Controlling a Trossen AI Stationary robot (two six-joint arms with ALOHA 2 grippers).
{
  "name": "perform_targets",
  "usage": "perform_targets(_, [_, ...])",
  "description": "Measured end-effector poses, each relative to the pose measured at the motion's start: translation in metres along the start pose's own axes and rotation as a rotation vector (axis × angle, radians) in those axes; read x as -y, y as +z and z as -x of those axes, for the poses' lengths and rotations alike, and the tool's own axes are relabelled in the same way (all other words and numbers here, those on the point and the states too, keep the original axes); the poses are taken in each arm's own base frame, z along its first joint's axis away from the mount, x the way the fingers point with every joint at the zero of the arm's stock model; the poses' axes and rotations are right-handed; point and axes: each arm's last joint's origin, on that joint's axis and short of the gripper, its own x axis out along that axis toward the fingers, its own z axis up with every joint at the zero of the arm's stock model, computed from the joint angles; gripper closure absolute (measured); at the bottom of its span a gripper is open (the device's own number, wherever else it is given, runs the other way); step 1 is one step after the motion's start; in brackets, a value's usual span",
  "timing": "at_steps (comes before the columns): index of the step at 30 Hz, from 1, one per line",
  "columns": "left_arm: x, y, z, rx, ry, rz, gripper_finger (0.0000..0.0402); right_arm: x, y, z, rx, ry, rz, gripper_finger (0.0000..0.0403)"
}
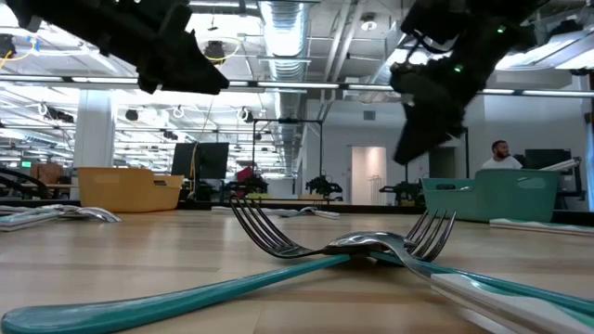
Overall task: Sort silverware by color (type)
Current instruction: Put the white-blue table knife into the orange bin
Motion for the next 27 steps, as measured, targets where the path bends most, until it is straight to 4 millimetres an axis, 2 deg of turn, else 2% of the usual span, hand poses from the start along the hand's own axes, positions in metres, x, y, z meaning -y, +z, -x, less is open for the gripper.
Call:
perform_targets(5, [-0.008,0.008,0.009,0.024,0.007,0.047,0.0235,-0.006,-0.022,0.006,-0.141,-0.035,-0.022,0.0246])
perform_targets(9, [-0.009,0.012,0.01,0.049,0.005,0.094,0.0235,-0.014,-0.03,0.011,-0.164,-0.03,-0.043,0.0246])
perform_targets(16, [0.008,-0.001,-0.002,0.019,-0.028,0.109,0.0235,-0.025,-0.036,0.016,-0.152,0.006,-0.042,0.0246])
perform_targets(21, [0.016,-0.004,-0.005,0.027,-0.049,0.117,0.0235,-0.022,-0.045,0.019,-0.303,0.035,0.042,0.0246])
perform_targets(24, [0.014,-0.002,-0.003,0.034,-0.051,0.114,0.0235,-0.007,-0.032,0.031,-0.333,-0.086,0.05,0.0246])
perform_targets(27, [0.009,0.005,0.003,0.06,-0.045,0.124,0.0235,0.007,0.0,0.05,-0.234,-0.17,0.069,0.0246])
